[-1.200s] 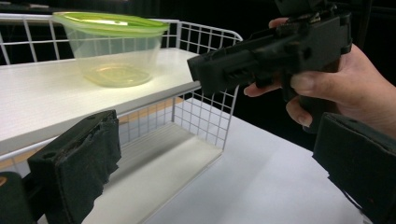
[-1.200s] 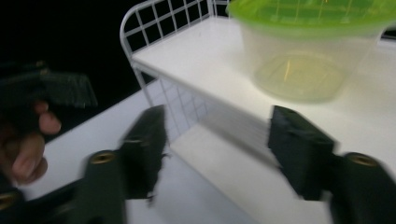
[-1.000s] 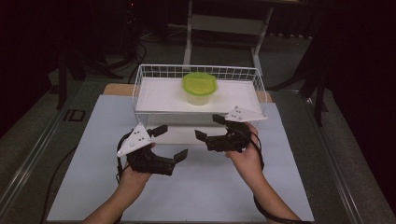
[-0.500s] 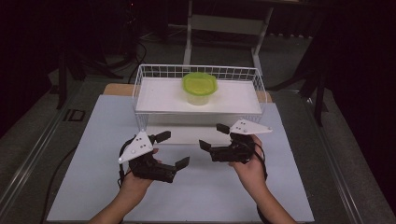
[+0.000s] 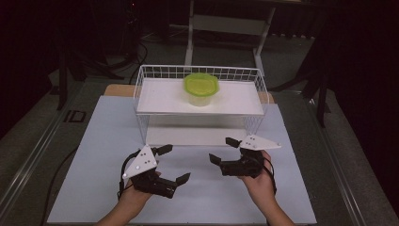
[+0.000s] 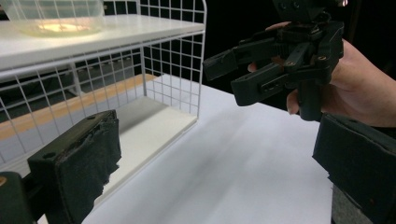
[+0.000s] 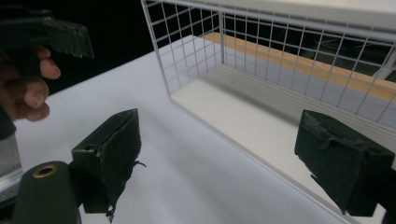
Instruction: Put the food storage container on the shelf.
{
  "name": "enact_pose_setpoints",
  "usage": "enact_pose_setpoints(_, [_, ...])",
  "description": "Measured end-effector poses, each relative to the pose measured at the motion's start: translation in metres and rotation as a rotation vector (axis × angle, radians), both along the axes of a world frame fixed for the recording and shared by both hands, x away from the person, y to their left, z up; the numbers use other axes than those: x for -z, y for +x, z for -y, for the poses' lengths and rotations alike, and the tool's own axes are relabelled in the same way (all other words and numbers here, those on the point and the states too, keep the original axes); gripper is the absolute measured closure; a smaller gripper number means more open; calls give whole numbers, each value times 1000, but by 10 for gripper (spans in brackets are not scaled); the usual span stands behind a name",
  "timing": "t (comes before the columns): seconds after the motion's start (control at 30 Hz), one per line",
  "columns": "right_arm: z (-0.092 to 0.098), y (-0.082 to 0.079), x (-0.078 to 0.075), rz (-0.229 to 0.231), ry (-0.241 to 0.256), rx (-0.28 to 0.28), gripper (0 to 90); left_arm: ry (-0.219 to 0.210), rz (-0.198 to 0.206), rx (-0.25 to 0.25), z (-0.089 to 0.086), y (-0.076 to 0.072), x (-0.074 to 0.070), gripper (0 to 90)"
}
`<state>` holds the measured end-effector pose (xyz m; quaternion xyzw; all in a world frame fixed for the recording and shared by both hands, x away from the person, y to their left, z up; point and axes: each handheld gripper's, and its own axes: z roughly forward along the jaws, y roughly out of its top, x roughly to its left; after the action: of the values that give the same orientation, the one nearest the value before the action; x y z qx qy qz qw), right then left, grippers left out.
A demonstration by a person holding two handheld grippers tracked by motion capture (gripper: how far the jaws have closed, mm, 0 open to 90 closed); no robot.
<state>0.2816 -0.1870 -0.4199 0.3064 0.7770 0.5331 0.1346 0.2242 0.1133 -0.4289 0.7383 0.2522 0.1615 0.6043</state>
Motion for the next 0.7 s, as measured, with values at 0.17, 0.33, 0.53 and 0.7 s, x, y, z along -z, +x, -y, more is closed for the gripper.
enact_pose_setpoints(0.17, [9, -8, 11, -1, -1, -2, 143, 15, -29, 7, -1, -3, 13, 15])
enact_pose_setpoints(0.33, [21, -15, 21, -11, -4, 3, 144, 14, -48, 10, -3, -6, 22, 15])
enact_pose_setpoints(0.53, [33, -24, 34, -41, -10, -2, 143, 25, -48, 7, -8, -10, 28, 15])
enact_pose_setpoints(0.7, [43, -33, 42, -40, -1, 11, 143, 35, -61, 8, -18, -14, 37, 15])
